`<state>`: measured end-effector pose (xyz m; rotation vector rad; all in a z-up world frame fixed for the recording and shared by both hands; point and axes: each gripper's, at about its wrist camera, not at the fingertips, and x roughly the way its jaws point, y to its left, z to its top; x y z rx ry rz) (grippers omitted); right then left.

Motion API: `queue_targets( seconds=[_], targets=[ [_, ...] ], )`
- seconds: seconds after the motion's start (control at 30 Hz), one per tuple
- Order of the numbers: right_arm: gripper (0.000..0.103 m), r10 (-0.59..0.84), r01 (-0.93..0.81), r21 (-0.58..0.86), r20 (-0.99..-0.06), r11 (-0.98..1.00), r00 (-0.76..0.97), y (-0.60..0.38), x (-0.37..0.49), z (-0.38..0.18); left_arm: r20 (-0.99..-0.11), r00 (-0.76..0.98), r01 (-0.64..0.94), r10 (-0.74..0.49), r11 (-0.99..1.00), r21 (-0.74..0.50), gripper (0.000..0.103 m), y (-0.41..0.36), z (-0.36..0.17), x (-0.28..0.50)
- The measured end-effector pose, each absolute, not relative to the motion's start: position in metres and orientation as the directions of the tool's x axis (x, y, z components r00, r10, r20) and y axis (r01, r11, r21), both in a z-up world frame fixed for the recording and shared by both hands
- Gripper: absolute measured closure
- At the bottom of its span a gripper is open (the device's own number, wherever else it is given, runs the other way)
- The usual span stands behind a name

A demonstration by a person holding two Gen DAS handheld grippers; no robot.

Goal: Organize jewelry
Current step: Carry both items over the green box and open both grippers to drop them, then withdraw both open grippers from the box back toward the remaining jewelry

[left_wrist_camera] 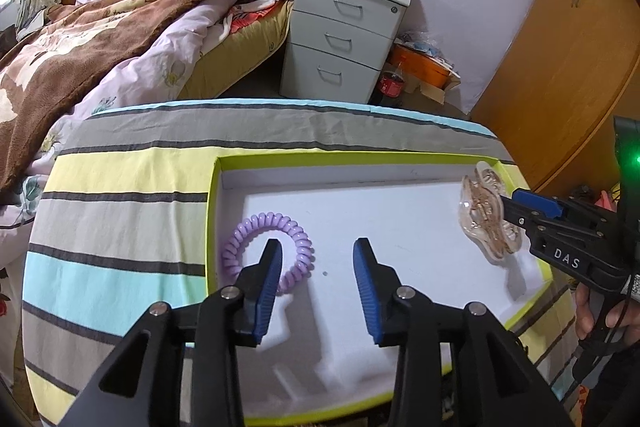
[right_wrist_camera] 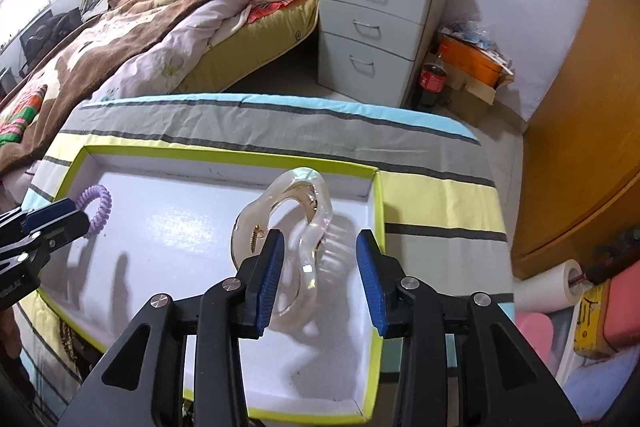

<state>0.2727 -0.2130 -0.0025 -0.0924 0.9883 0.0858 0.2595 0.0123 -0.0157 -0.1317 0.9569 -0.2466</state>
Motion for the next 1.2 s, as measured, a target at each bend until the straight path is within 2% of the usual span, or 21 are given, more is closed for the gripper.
queue_targets(
  seconds=[0.13, 0.43, 0.67, 0.8, 1.2],
  targets=[
    [0.064, 0.038, -0.101, -0.025, -0.814, 0.995, 0.579, -0.216, 0.257, 0.009, -0.771, 0.572, 0.158, -0.281, 0.960, -0.233, 0.057, 0.015, -0.004, 0.246],
    [0.064, 0.127, -0.098, 0.084, -0.768, 0.992, 0.628, -0.222, 0.206, 0.024, -0.725, 0.605, 0.184, -0.330, 0.944, -0.276, 0.049, 0.023, 0.015, 0.201],
    [0.064, 0.240, -0.183, 0.159, -0.745, 0.970, 0.622, -0.204, 0.173, 0.022, -0.719, 0.612, 0.159, -0.330, 0.942, -0.296, 0.046, 0.036, 0.017, 0.167],
    [0.064, 0.288, -0.238, 0.177, -0.750, 0.955, 0.596, -0.182, 0.164, 0.011, -0.704, 0.639, 0.142, -0.311, 0.947, -0.289, 0.041, 0.045, 0.019, 0.149],
    [0.064, 0.365, -0.349, 0.197, -0.771, 0.916, 0.522, -0.137, 0.162, -0.015, -0.748, 0.570, 0.095, -0.341, 0.931, -0.352, 0.040, 0.071, -0.011, 0.130]
  ],
)
